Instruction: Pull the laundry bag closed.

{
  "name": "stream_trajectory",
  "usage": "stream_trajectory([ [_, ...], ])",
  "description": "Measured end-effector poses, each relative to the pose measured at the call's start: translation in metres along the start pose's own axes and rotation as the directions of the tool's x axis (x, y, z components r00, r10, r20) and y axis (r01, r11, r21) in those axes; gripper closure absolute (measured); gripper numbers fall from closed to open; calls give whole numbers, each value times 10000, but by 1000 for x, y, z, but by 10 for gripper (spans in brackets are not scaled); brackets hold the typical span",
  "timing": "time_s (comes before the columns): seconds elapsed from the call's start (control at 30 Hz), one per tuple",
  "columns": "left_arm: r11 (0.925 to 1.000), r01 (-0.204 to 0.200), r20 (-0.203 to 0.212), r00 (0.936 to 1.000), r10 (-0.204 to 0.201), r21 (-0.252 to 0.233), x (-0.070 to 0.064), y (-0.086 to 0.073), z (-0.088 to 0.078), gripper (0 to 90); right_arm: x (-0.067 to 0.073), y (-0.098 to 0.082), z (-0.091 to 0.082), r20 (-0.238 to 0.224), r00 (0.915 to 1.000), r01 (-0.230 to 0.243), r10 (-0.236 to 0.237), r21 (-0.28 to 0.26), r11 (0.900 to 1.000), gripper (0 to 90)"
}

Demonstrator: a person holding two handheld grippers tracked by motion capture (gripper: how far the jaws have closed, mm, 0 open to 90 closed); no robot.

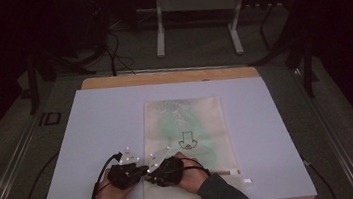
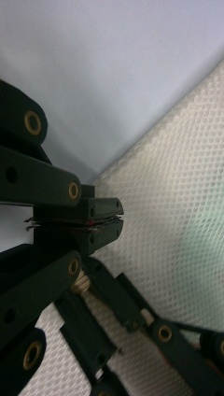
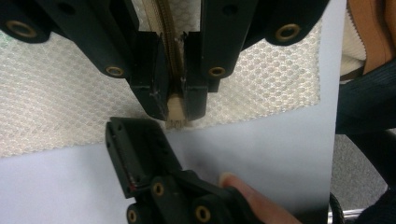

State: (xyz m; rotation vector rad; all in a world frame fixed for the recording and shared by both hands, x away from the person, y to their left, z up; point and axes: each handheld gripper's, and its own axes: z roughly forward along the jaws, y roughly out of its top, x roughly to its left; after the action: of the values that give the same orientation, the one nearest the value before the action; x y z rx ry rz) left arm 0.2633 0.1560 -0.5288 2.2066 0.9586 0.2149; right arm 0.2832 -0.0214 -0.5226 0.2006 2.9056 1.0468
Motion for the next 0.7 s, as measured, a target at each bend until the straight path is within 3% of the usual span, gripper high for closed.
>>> stream_trajectory([
  [0.7,9997,-224,-235,9995,225,58,-4,-1,2,897,2,-2,-1,171,9995,271,-274,179,9995,824],
])
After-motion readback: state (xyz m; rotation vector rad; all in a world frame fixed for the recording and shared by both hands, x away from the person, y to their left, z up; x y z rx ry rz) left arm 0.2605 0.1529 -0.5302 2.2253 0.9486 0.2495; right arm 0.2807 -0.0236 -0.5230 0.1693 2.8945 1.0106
